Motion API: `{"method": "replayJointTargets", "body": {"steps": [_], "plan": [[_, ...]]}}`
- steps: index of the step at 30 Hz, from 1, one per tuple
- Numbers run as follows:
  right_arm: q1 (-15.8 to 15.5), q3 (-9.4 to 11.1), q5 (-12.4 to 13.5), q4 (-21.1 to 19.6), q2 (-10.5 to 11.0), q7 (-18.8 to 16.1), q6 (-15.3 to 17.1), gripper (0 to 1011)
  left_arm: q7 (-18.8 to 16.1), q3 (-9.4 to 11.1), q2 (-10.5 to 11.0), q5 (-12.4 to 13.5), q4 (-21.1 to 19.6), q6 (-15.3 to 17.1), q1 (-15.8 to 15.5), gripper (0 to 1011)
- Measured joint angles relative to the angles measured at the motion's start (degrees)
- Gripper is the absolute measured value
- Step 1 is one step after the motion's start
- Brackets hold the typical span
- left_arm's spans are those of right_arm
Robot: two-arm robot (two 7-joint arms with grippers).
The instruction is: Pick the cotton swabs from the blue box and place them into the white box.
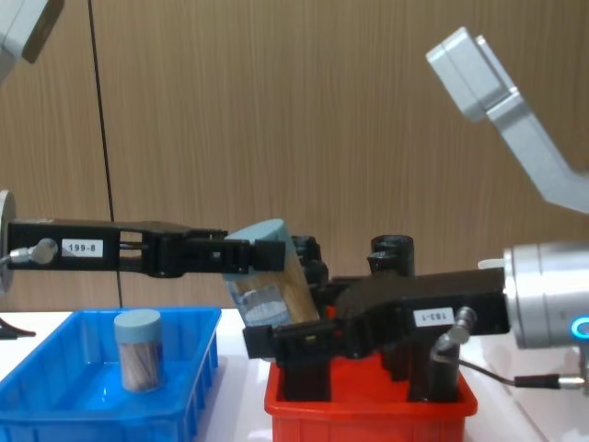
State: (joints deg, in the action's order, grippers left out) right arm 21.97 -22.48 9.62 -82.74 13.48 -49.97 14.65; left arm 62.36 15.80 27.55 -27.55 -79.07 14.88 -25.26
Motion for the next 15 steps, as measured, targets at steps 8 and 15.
{"method": "replayJointTargets", "body": {"steps": [8, 15], "plan": [[1.0, -0.7, 0.0, 1.0, -0.7, -0.3, -0.1, 1002, 0.0, 0.0, 0.0, 0.0, 0.0, 0.0, 0.0, 665], [1.5, -1.0, 0.3, 1.3, -0.9, -0.5, -0.2, 873, 0.0, 0.0, 0.0, 0.0, 0.0, 0.0, 0.0, 665]]}}
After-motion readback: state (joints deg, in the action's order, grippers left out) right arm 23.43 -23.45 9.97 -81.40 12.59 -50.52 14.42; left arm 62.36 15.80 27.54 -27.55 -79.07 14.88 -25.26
